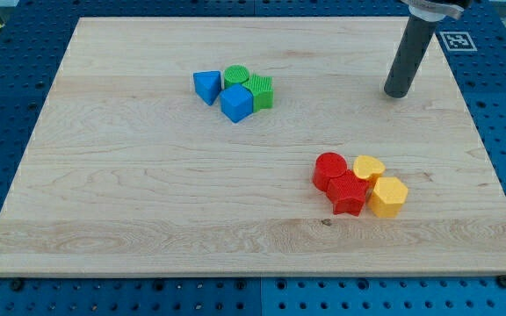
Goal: Move your arm towards the bottom of the yellow hexagon
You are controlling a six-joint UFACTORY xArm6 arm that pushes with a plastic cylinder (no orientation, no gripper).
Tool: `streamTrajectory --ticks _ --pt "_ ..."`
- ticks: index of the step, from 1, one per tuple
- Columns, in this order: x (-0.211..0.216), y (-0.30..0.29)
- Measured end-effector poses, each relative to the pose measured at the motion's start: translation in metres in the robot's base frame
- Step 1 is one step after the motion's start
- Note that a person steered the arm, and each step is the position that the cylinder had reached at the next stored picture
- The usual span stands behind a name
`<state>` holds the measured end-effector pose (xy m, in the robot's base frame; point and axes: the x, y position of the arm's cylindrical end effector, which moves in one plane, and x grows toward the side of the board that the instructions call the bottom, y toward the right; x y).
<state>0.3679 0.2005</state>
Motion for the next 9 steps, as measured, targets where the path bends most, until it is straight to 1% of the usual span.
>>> streamTrajectory --ticks 2,3,4,6,7,8,9 --pt "0.000 0.000" --pt "-0.001 0.013" --pt "0.052 0.026" --pt "0.186 0.026" --pt "0.243 0.014" --pt "0.247 -0.028" --pt "0.240 -0.039"
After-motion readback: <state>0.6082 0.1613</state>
